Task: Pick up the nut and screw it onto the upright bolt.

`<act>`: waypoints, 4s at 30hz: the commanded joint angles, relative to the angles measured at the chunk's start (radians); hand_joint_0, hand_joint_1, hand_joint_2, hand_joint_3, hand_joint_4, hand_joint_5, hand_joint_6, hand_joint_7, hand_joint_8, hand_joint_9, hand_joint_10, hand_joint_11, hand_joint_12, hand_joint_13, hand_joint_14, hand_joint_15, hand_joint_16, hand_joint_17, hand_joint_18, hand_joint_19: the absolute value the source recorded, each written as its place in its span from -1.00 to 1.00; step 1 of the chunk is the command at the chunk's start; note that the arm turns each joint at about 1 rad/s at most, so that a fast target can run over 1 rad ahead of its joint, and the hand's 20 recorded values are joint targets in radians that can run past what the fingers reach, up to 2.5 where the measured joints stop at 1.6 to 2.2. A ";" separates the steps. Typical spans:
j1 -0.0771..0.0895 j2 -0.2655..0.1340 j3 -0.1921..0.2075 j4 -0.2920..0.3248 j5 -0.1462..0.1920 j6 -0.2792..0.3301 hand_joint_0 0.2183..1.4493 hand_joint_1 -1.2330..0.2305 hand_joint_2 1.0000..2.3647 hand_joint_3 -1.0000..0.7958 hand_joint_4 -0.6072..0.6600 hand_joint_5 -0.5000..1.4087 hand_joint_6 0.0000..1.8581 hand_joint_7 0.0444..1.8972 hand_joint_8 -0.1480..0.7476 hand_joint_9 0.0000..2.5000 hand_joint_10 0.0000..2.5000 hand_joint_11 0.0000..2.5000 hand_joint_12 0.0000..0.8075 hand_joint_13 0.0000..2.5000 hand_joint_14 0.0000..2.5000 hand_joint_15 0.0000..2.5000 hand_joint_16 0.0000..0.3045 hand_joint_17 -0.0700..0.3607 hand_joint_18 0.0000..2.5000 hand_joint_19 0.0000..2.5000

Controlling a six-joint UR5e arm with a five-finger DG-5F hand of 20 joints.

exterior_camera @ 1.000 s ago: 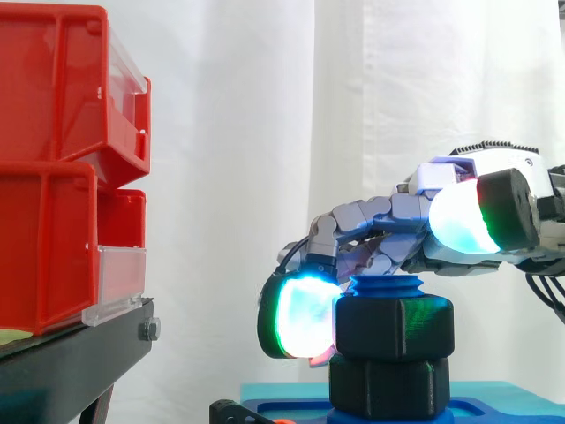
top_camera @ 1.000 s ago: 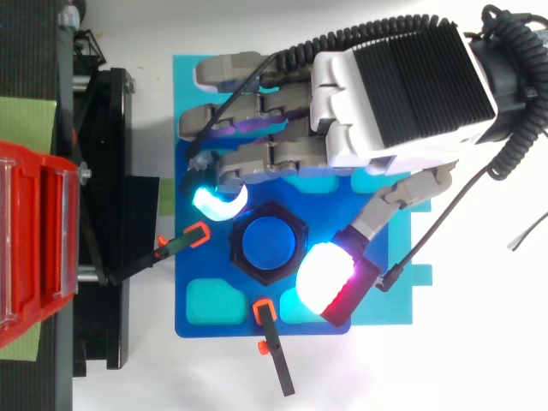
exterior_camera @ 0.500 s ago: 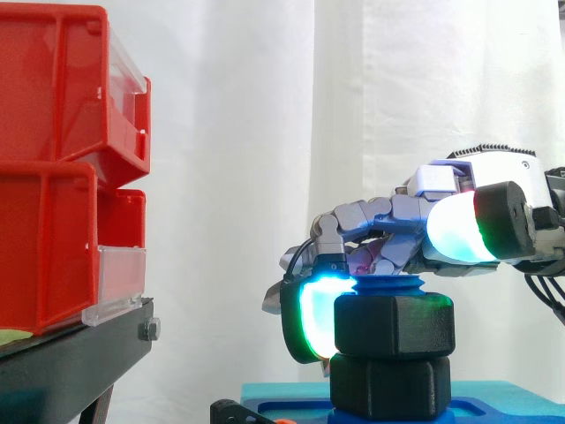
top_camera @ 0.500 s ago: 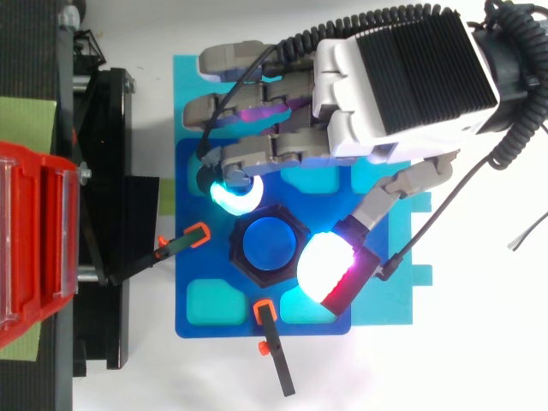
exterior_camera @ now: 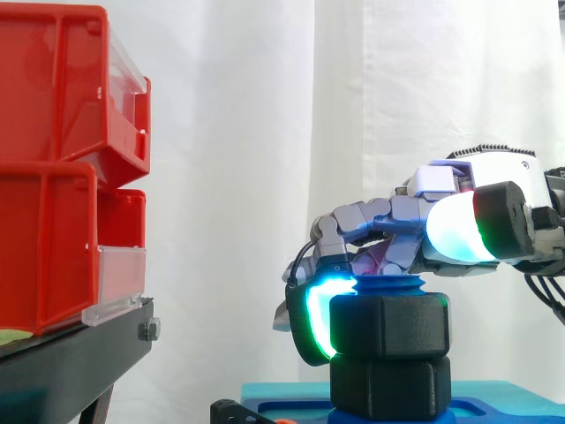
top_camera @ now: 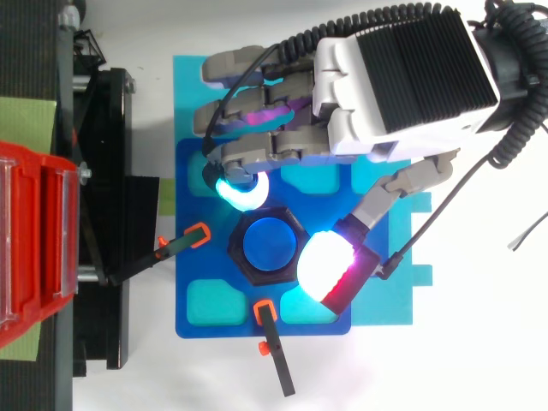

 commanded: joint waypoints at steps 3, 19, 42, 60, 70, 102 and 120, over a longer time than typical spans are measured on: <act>-0.001 0.000 0.000 0.000 0.000 0.000 -0.57 0.46 -1.00 -0.44 0.08 -0.40 -0.46 0.50 -0.23 -0.08 -1.00 -1.00 -0.41 -0.53 -1.00 -1.00 -0.84 -0.42 -0.78 -1.00; -0.003 0.000 0.000 0.003 0.000 0.000 -0.55 0.36 -1.00 -0.44 0.01 -0.38 -0.41 0.44 -0.30 0.22 -1.00 -0.99 -0.64 -0.32 -1.00 -1.00 -0.91 -0.54 -0.54 -1.00; -0.016 0.000 0.003 0.000 -0.001 0.002 -0.63 0.50 -1.00 -0.44 0.23 -0.66 -0.46 -0.31 -0.15 -0.41 -1.00 -1.00 -0.26 -0.68 -1.00 -1.00 -0.73 -0.25 -0.91 -1.00; -0.003 0.000 0.003 0.008 -0.003 0.002 -0.67 0.74 -1.00 -0.44 -0.07 -0.72 -0.46 -0.46 -0.44 -1.00 -1.00 -1.00 -0.20 -1.00 -1.00 -1.00 -0.66 -0.13 -1.00 -1.00; 0.017 0.000 0.001 0.009 0.002 0.003 -0.66 0.75 -1.00 -0.44 0.17 -0.63 -0.46 -0.07 -0.33 -1.00 -1.00 -1.00 -0.18 -1.00 -1.00 -1.00 -0.67 -0.15 -1.00 -1.00; -0.009 0.000 0.003 -0.011 0.000 0.002 -0.61 0.54 -1.00 -0.44 0.27 -0.50 -0.46 0.41 -0.13 -0.66 -1.00 -1.00 -0.21 -0.91 -1.00 -1.00 -0.74 -0.26 -1.00 -1.00; -0.013 0.000 0.001 -0.006 0.000 0.002 -0.57 0.45 -1.00 -0.44 0.05 -0.41 -0.46 0.53 -0.30 -0.29 -1.00 -1.00 -0.42 -0.67 -1.00 -1.00 -0.84 -0.42 -0.94 -1.00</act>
